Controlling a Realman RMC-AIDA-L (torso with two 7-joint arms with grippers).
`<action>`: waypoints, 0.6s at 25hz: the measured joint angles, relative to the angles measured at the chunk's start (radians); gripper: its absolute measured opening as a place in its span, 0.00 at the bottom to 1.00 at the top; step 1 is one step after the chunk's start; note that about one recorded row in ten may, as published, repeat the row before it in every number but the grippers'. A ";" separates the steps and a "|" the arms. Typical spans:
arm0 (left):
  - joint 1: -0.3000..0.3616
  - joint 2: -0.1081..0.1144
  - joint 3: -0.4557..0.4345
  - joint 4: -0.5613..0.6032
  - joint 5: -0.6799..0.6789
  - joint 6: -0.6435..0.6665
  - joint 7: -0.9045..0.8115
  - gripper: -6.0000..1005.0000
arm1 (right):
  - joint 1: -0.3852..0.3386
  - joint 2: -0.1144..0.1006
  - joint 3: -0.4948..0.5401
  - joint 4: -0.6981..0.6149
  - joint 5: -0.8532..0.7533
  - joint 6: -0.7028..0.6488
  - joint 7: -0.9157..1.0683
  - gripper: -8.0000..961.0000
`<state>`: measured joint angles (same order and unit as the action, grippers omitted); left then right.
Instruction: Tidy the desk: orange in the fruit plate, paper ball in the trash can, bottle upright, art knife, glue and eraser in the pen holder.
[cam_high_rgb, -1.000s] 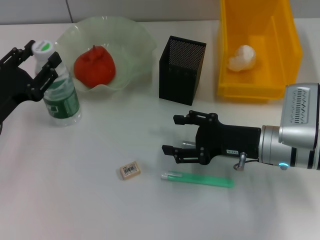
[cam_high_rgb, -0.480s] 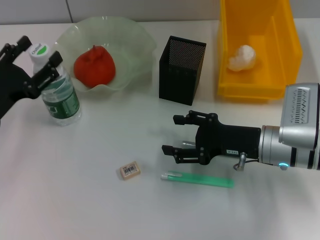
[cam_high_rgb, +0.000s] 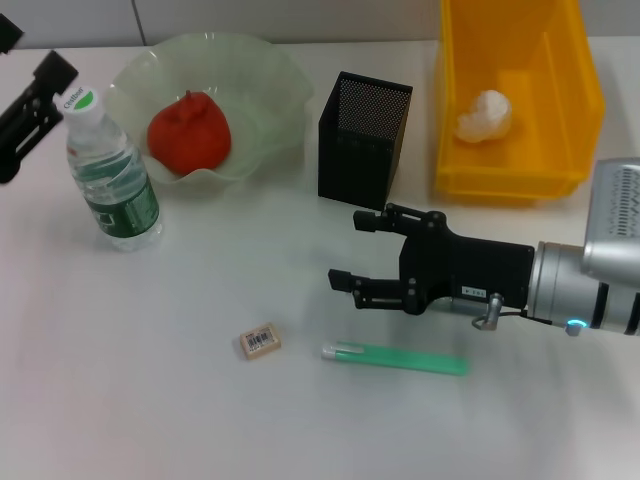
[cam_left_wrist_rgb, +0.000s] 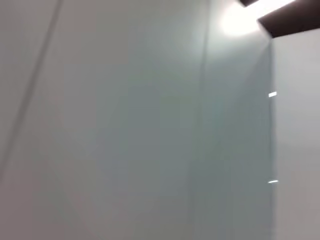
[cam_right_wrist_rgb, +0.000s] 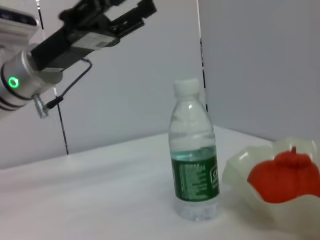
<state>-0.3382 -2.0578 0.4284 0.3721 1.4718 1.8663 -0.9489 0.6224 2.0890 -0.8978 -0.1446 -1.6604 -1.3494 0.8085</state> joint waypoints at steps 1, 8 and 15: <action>0.000 0.000 0.000 0.000 0.000 0.000 0.000 0.81 | 0.000 0.000 0.000 0.000 0.000 0.000 0.000 0.86; 0.039 0.024 0.176 0.033 0.070 0.030 -0.062 0.81 | -0.005 -0.005 0.034 -0.007 0.004 -0.055 0.019 0.86; 0.039 0.030 0.222 0.053 0.244 0.003 -0.025 0.81 | -0.015 -0.007 0.036 -0.078 0.005 -0.080 0.138 0.86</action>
<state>-0.2993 -2.0280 0.6504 0.4253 1.7161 1.8692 -0.9744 0.6073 2.0820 -0.8617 -0.2222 -1.6553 -1.4293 0.9460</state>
